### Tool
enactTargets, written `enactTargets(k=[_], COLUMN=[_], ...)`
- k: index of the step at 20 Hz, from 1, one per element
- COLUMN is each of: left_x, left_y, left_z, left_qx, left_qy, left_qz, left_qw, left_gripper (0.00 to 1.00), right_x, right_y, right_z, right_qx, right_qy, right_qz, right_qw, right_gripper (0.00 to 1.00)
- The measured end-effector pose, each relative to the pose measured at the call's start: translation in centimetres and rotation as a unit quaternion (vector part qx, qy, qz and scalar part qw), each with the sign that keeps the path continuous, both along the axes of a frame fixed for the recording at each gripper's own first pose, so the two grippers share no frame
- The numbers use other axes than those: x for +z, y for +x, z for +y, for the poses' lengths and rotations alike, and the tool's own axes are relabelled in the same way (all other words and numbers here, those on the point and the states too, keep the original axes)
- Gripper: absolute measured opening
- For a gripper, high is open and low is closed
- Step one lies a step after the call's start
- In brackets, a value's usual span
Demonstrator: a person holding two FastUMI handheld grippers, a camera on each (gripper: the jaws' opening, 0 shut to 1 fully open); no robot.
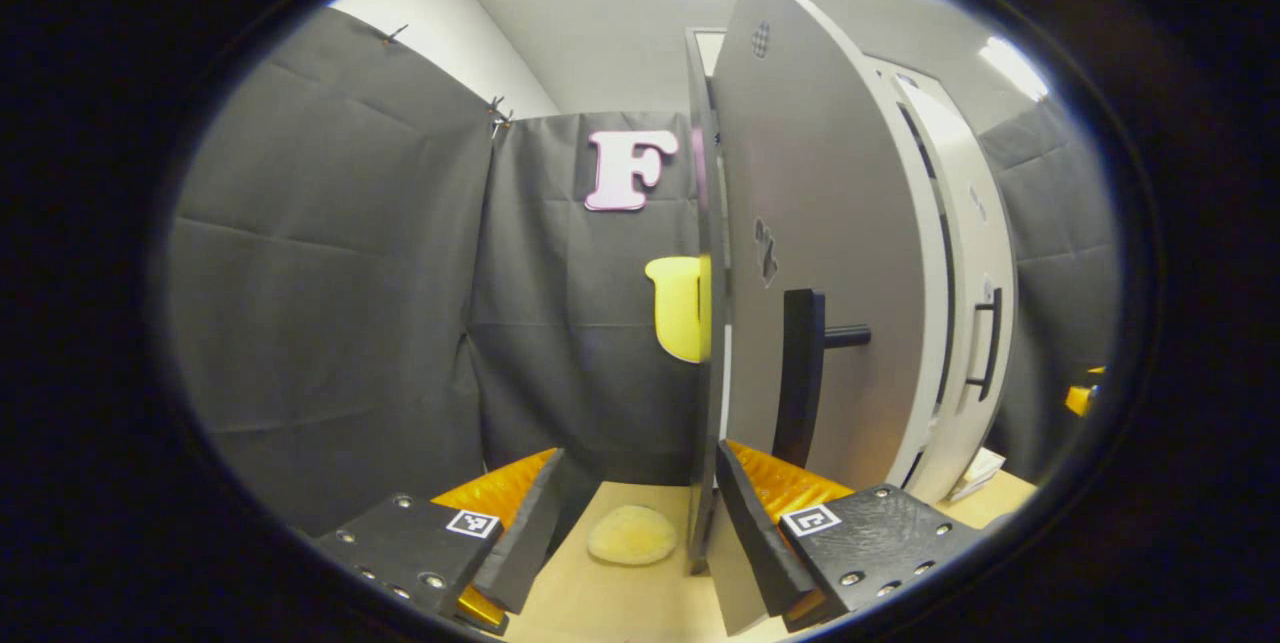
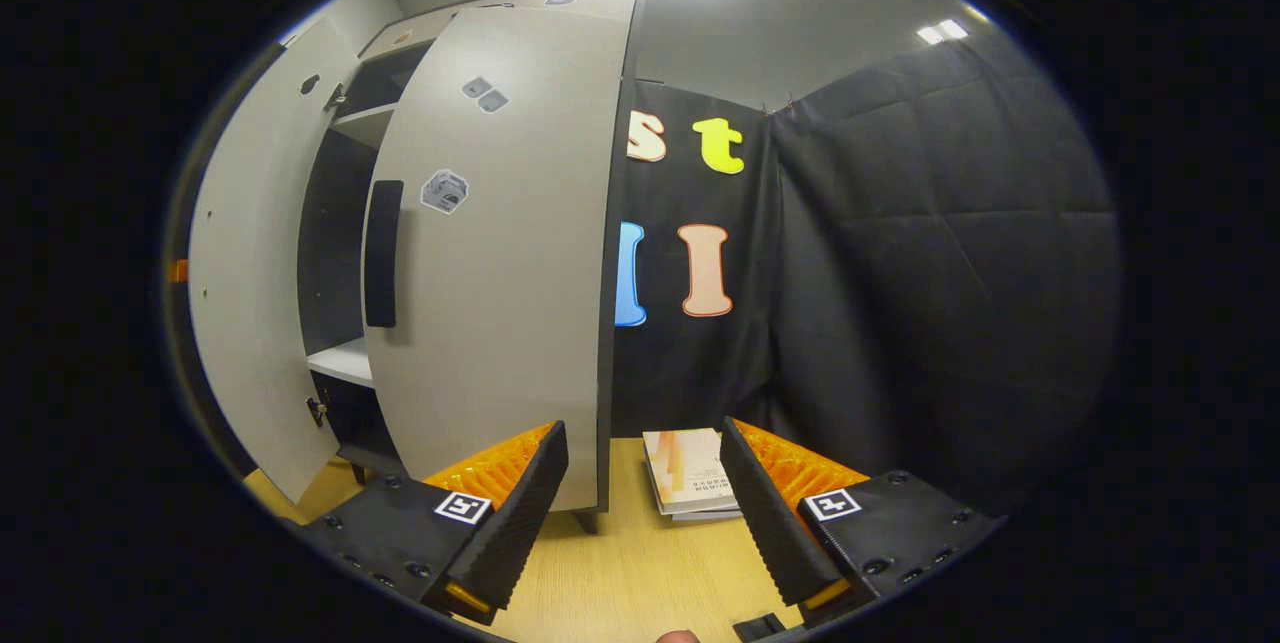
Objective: Grasp the bottle in the cabinet with the left hand and place it on the coaster, then close the right door with the right hand and the left door with the left hand.
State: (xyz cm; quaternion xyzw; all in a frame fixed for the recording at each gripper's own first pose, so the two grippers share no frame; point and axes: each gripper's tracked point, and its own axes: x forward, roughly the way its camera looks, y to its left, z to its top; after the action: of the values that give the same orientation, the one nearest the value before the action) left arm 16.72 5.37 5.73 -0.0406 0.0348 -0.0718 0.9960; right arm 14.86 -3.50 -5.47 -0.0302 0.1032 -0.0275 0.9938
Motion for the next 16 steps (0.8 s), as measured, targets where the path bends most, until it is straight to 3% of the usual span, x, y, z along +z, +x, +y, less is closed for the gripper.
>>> enactTargets(k=[16], left_x=[0.2], left_y=[0.0], left_z=[-8.7], left_qx=[-0.039], left_qy=[-0.018], left_qz=[-0.01], left_qw=[0.999], left_gripper=[0.87], right_x=[-1.3], right_y=[0.7], right_z=[-1.9], right_qx=[0.032], right_qy=[-0.009], right_qz=[0.018], right_qw=[0.999], right_gripper=[0.98])
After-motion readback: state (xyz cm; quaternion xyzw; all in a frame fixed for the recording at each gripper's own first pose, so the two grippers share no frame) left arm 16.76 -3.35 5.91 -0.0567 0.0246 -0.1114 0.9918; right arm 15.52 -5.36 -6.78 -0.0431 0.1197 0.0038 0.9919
